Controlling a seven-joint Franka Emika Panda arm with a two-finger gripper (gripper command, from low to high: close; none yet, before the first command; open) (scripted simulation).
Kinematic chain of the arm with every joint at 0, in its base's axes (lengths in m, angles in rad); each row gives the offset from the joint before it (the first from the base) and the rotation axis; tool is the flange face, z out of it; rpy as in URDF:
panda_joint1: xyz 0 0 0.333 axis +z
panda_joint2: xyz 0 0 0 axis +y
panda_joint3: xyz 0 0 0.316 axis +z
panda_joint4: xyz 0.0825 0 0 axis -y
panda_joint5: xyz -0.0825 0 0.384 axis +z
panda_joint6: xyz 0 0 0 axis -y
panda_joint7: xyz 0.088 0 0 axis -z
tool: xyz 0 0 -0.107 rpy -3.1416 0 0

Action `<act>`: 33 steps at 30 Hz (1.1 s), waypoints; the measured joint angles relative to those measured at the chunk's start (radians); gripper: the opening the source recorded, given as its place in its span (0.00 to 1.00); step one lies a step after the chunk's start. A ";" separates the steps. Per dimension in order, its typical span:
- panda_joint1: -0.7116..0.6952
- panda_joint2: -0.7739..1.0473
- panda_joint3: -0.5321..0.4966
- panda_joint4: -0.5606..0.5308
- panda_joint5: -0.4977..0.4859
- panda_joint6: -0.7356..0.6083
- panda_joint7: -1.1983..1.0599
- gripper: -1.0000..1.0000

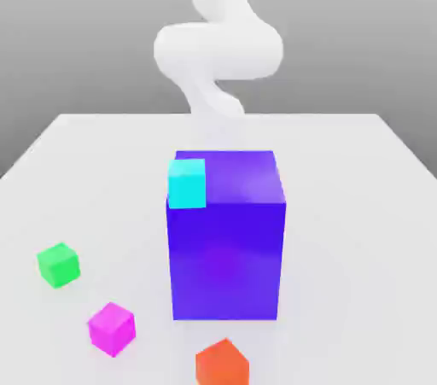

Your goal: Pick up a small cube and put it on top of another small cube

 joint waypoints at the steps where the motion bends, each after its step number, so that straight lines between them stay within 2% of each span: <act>1: 0.008 -0.019 -0.027 -0.004 -0.020 -0.016 -0.062 0.50; 9: 0.064 -0.119 -0.243 -0.042 -0.167 -0.104 -0.526 0.50; 17: 0.139 -0.130 -0.491 -0.091 -0.314 -0.122 -0.981 0.50; 26: 0.299 -0.018 -0.810 -0.148 -0.478 -0.051 -1.462 0.50; 33: 0.555 0.149 -1.118 -0.186 -0.597 0.069 -1.793 0.50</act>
